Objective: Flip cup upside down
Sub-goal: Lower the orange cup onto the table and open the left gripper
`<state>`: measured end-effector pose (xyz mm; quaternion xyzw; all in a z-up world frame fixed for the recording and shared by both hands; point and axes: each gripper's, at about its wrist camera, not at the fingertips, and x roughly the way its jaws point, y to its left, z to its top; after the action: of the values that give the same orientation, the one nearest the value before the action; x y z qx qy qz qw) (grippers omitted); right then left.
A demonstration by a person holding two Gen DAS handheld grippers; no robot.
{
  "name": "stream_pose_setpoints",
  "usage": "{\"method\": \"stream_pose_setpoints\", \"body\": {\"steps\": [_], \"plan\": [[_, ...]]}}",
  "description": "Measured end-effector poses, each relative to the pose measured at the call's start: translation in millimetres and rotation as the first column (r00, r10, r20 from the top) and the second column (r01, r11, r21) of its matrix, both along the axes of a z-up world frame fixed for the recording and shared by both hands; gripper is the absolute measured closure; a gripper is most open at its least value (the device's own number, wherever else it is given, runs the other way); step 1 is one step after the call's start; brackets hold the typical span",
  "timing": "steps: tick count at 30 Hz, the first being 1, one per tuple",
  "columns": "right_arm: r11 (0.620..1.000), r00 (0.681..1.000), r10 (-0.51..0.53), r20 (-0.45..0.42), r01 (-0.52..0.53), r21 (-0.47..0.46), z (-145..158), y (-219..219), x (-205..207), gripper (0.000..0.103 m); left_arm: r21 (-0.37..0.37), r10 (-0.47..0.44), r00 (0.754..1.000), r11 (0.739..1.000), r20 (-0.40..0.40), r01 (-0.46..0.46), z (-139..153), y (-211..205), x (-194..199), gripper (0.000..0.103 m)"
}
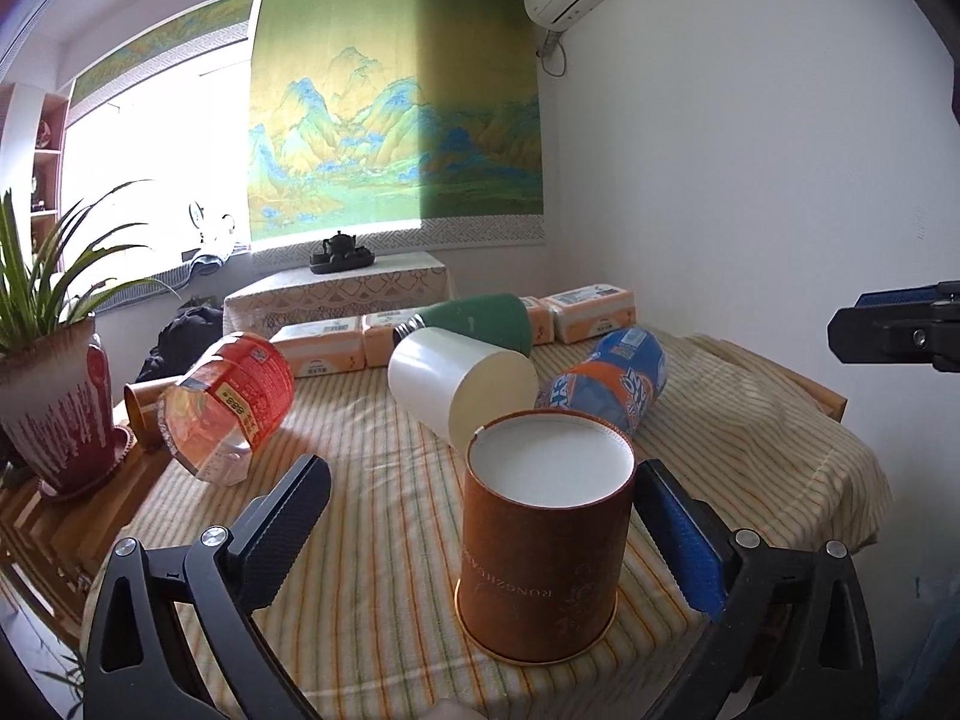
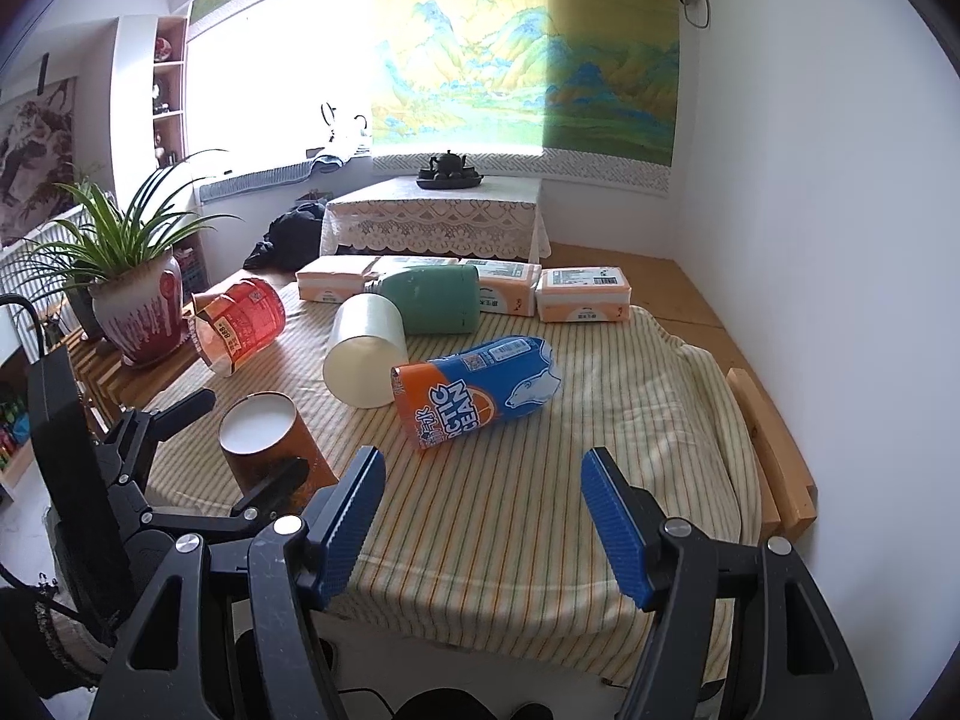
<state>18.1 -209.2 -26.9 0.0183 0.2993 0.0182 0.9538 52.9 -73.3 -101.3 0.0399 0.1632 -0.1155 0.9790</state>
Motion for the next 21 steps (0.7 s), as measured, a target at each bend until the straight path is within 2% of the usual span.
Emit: {"method": "stream_pose_setpoints", "body": {"steps": [5,10,13,17,21], "plan": [[1.0,1.0,0.005,0.018,-0.005,0.008,5.5,8.7,-9.7,0.039,-0.008,0.002,0.999,1.0,0.04,-0.002,18.3,18.2,-32.4,0.001],[1.0,0.999,0.004,0.037,-0.005,0.029,5.6,18.9,-21.9,0.039,-0.039,0.029,0.999,0.999,0.025,-0.028,32.3,42.8,-69.8,0.001],[0.999,0.998,-0.005,0.06,0.003,0.036,4.1,25.7,-31.9,0.039,-0.053,0.097,0.995,0.994,0.031,-0.095,46.2,60.3,-93.6,0.001],[0.999,0.994,-0.027,0.107,0.023,0.041,3.5,36.5,-46.4,0.037,-0.064,0.224,0.974,0.973,0.018,-0.222,64.6,76.7,-110.5,0.001],[0.997,0.982,-0.075,0.173,0.069,0.042,6.7,45.0,-61.6,0.03,-0.101,0.276,0.961,0.956,0.003,-0.274,78.4,87.3,-124.8,0.001]]}}
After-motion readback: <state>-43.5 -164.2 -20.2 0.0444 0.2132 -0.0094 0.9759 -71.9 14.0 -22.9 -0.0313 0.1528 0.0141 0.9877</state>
